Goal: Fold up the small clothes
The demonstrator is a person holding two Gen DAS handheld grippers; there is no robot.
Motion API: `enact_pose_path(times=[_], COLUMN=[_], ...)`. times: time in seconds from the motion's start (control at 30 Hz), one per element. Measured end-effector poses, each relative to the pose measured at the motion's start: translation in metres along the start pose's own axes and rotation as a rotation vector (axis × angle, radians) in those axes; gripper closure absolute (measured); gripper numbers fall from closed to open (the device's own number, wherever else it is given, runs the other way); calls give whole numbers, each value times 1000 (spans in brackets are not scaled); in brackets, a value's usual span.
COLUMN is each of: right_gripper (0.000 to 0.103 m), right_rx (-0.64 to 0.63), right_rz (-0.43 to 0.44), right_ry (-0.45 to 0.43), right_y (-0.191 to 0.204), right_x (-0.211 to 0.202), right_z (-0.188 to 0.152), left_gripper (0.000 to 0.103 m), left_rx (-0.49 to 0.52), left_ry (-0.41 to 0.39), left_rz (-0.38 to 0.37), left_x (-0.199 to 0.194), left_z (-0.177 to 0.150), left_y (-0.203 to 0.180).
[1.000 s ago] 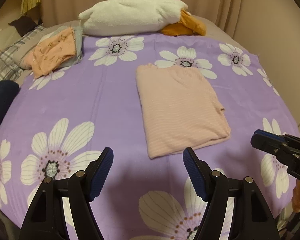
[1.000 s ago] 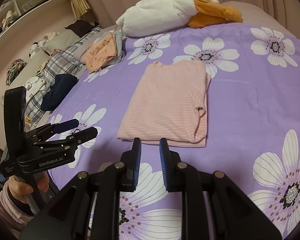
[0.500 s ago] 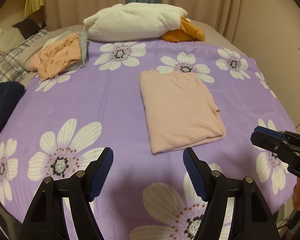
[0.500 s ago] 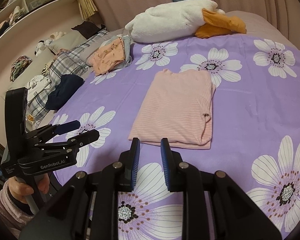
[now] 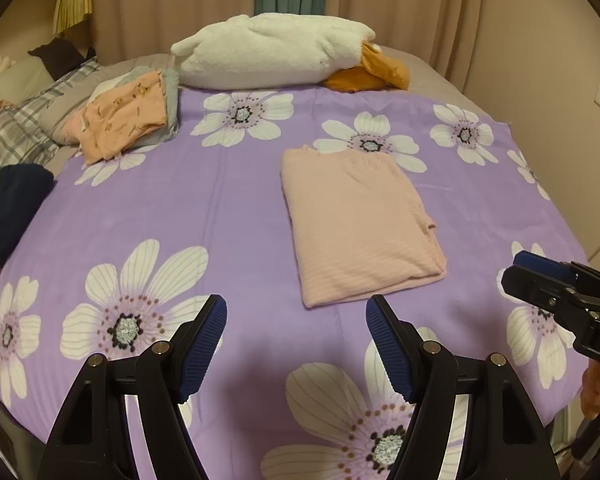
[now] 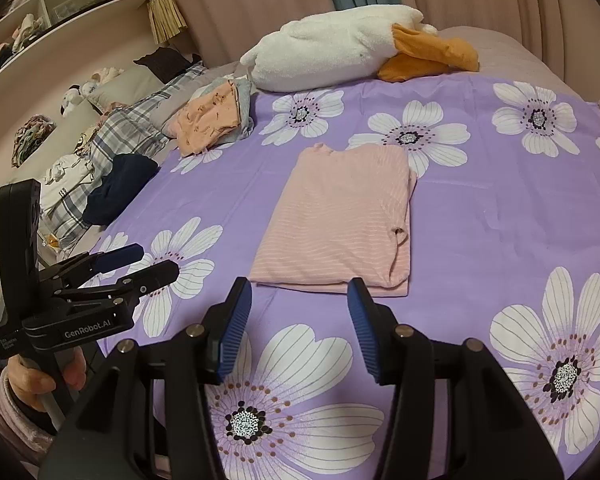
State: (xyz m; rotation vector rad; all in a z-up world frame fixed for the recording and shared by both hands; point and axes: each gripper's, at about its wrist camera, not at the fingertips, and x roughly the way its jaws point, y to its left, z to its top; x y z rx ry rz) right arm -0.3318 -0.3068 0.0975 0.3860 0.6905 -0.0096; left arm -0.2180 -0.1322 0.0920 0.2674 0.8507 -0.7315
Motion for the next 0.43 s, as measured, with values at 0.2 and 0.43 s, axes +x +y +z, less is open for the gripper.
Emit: enact_pose_path(times=[0.2, 0.43], right_gripper=[52, 51], right_rx=[-5, -4], right_rz=[-3, -6], right_ry=[-3, 2], right_y=[1, 0], right_x=[-2, -1], right_z=[-1, -2], left_gripper=[32, 32], left_rx=[-3, -11], left_ry=[-9, -8], left_rz=[-7, -1], left_x=[-3, -2], left_z=[1, 3], left_y=[0, 1])
